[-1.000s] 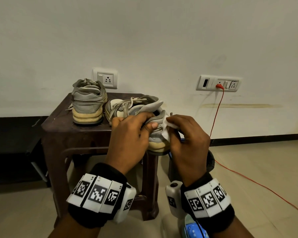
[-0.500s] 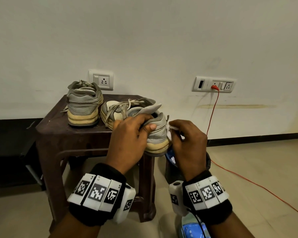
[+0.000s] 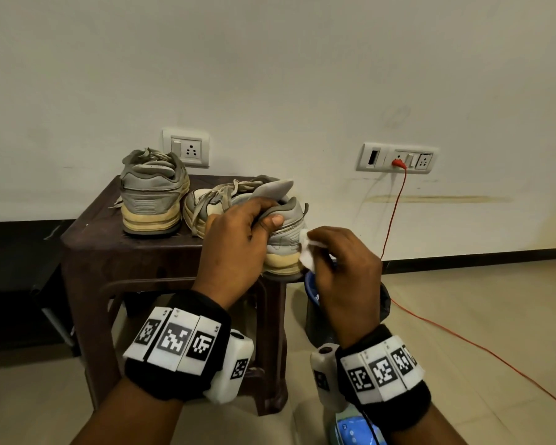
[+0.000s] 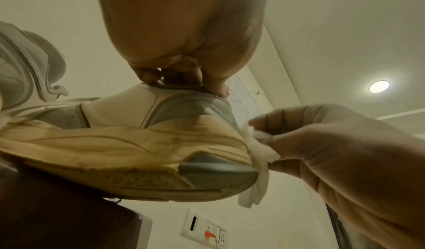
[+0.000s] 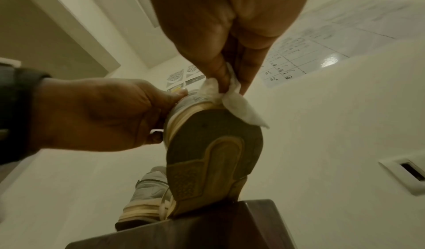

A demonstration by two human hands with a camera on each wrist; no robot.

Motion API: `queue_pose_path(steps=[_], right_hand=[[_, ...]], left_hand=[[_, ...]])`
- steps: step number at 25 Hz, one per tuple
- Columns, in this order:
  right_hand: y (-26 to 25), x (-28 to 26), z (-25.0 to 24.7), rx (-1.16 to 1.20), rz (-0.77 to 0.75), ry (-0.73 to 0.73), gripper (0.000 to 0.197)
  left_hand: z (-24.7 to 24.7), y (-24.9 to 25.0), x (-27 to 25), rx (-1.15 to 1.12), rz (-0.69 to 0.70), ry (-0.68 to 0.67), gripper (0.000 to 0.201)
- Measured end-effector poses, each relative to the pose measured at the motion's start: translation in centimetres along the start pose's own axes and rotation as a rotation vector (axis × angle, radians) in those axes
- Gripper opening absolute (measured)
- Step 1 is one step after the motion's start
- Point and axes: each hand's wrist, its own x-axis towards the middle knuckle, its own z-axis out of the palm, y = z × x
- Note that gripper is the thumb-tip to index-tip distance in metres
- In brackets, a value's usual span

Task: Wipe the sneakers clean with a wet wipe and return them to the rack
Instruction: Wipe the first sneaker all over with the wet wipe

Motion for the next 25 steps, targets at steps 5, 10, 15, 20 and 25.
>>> queue_pose_path(steps=[5, 10, 15, 20, 25], right_hand=[[1.2, 0.3, -0.1, 0.04, 0.171, -0.018, 0.02], [1.5, 0.1, -0.6, 0.098, 0.17, -0.042, 0.021], [-0.1, -1.2, -0.6, 0.037, -0.05, -0.112, 0.023], [2.5, 0.1, -0.3, 0.053, 0.24, -0.015, 0.019], [-0.2, -0.9, -0.1, 0.069, 0.042, -0.07, 0.019]], left_hand=[[0.0, 0.2, 0.2, -0.02, -0.021, -0.041, 0.025], [-0.2, 0.1, 0.7, -0.042, -0.015, -0.02, 0.024], [0.0, 0.1, 1.5, -0.031, -0.009, -0.007, 0.024], [0.8, -0.5, 1.3, 0.026, -0.02, -0.031, 0.031], [0.9, -0.5, 2.0, 0.046, 0.002, 0.011, 0.03]])
